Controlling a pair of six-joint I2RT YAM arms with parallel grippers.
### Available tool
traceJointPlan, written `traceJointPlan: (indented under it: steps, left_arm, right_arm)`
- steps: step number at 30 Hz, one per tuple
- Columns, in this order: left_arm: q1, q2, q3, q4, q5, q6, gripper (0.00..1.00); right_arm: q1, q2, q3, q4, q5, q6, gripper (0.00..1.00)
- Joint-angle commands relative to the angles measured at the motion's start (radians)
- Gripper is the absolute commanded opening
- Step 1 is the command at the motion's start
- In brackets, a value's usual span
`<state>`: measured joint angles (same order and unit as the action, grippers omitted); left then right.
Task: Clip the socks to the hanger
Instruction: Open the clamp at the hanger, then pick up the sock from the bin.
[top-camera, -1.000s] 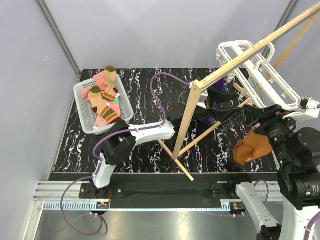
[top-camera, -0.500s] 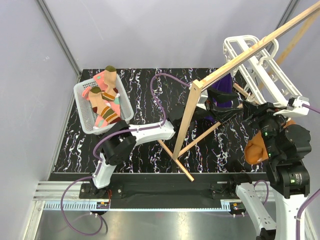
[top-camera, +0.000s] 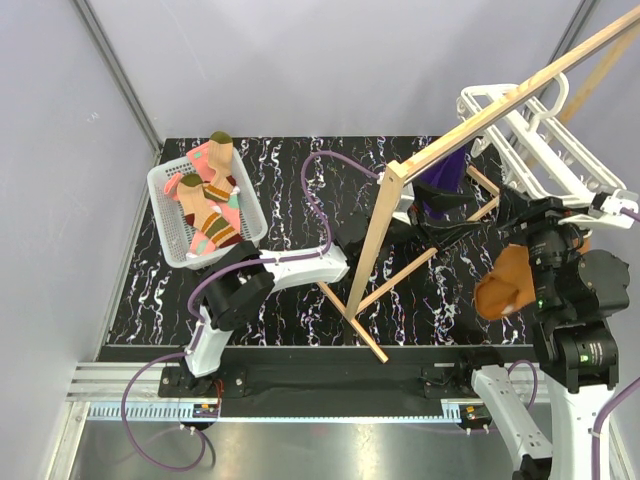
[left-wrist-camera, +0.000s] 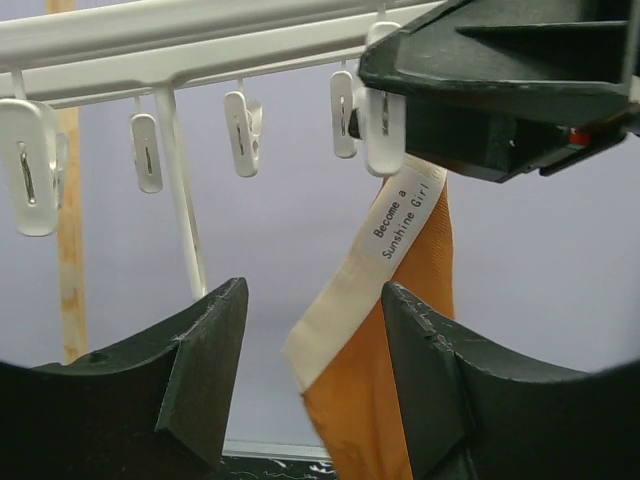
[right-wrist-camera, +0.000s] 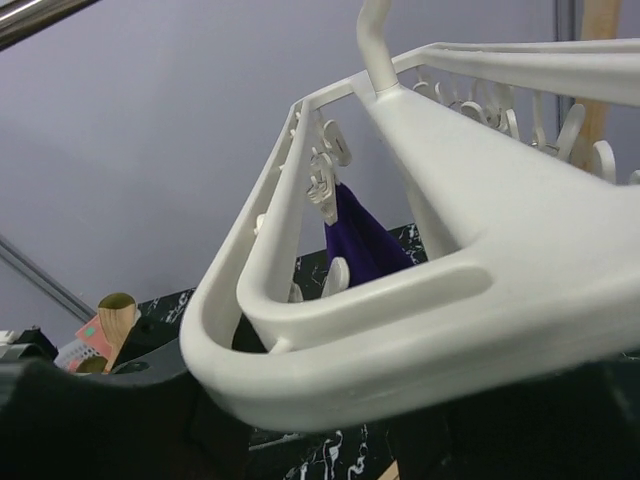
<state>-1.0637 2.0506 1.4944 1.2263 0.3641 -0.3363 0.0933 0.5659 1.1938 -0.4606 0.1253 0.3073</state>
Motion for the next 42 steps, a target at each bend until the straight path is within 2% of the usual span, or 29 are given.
traceJointPlan:
  steps: [1, 5, 6, 8, 10, 16, 21, 26, 27, 30, 31, 33, 34, 36, 38, 42]
  left_arm:
    - [-0.021, -0.053, -0.022, 0.093, -0.031, 0.029, 0.60]
    - [-0.019, -0.059, -0.040, 0.110, -0.031, 0.025, 0.60]
    - [-0.019, -0.067, -0.051, 0.111, -0.034, 0.026, 0.60]
    - [-0.019, -0.076, -0.068, 0.113, -0.048, 0.029, 0.60]
    - [-0.015, -0.096, -0.094, 0.108, -0.079, 0.034, 0.59]
    - [0.040, -0.161, -0.177, 0.071, -0.140, -0.041, 0.55]
    - [0.111, -0.291, -0.320, 0.013, -0.174, -0.137, 0.55]
    - [0.277, -0.472, -0.517, -0.120, -0.238, -0.273, 0.54]
    - [0.327, -0.550, -0.570, -0.167, -0.252, -0.291, 0.53]
    - [0.392, -0.667, -0.605, -0.471, -0.338, -0.253, 0.55]
    - [0.430, -0.734, -0.597, -0.664, -0.403, -0.236, 0.61]
    - [0.476, -0.783, -0.580, -0.859, -0.494, -0.192, 0.66]
    - [0.493, -0.825, -0.553, -1.056, -0.627, -0.193, 0.74]
    - [0.571, -0.852, -0.536, -1.206, -0.704, -0.213, 0.80]
    - [0.635, -0.868, -0.520, -1.341, -0.691, -0.205, 0.87]
    - [0.825, -0.784, -0.412, -1.565, -0.623, -0.149, 0.90]
  right_arm:
    - [-0.001, 0.048, 0.041, 0.066, 0.091, 0.026, 0.52]
    - [-0.001, 0.075, 0.049, 0.077, 0.119, 0.047, 0.29]
    - [-0.001, 0.077, 0.052, 0.079, 0.099, 0.046, 0.17]
    - [-0.001, 0.083, 0.061, 0.060, 0.093, 0.058, 0.12]
    - [-0.001, 0.084, 0.069, 0.039, 0.093, 0.065, 0.02]
    - [-0.001, 0.080, 0.104, -0.059, 0.080, 0.104, 0.00]
    - [-0.001, 0.069, 0.112, -0.128, 0.071, 0.101, 0.00]
    - [-0.001, 0.089, 0.122, -0.188, 0.048, 0.079, 0.00]
    - [-0.001, 0.091, 0.124, -0.197, 0.040, 0.078, 0.00]
    - [-0.001, 0.100, 0.119, -0.233, 0.031, 0.076, 0.00]
    - [-0.001, 0.100, 0.118, -0.239, 0.025, 0.075, 0.00]
    - [-0.001, 0.104, 0.115, -0.253, 0.010, 0.064, 0.00]
    - [-0.001, 0.104, 0.113, -0.256, 0.004, 0.062, 0.00]
    - [-0.001, 0.101, 0.104, -0.265, -0.022, 0.047, 0.00]
    - [-0.001, 0.103, 0.098, -0.283, -0.038, 0.033, 0.00]
    - [0.002, 0.086, 0.067, -0.305, -0.072, 0.038, 0.00]
